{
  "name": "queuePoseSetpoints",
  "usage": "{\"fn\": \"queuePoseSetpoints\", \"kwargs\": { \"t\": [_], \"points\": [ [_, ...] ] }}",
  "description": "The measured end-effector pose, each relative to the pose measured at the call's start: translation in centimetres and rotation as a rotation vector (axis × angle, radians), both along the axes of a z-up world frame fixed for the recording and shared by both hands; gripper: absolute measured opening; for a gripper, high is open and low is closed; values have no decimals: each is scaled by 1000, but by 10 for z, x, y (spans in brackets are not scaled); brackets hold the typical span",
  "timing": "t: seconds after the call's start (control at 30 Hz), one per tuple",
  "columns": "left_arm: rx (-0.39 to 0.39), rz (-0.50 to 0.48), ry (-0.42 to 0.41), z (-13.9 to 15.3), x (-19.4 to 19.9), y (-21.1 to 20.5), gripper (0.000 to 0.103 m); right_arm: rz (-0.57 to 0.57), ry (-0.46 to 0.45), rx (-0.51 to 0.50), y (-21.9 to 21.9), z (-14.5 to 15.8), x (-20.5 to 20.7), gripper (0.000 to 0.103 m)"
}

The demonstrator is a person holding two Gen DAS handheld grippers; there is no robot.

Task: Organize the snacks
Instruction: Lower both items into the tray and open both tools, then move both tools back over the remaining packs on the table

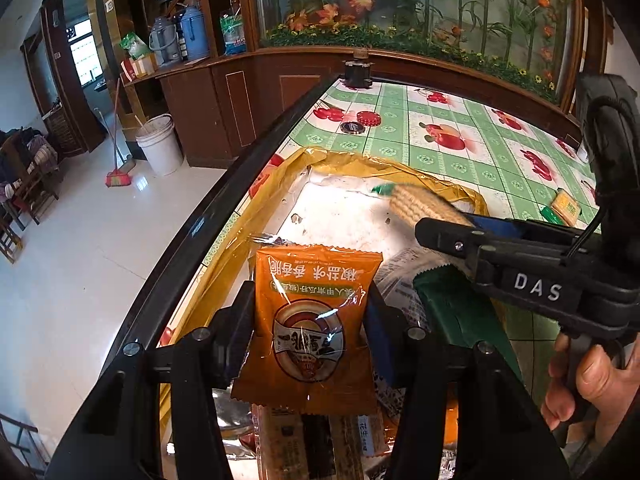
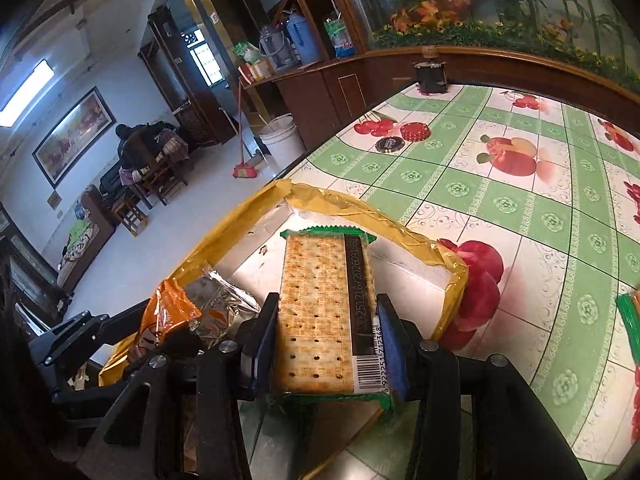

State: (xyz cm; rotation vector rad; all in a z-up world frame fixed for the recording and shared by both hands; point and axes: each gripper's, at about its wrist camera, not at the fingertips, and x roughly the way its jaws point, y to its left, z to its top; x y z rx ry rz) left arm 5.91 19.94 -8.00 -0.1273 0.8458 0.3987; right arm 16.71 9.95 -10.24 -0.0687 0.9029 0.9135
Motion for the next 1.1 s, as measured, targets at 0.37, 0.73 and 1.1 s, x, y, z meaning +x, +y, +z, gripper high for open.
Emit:
{"fn": "queuePoseSetpoints", "kwargs": {
  "t": [0.37,0.73,1.1],
  "points": [
    [16,80,17,0,-9,2,81,-27,-15,28,-20,6,-9,65],
    [31,38,-18,15,-16,-28,81,-126,-14,49,-99,14,-24,76],
    [33,-95,-51,28,-2,-84,80,-253,-24,11,-194,5,-31,80]
  ]
}}
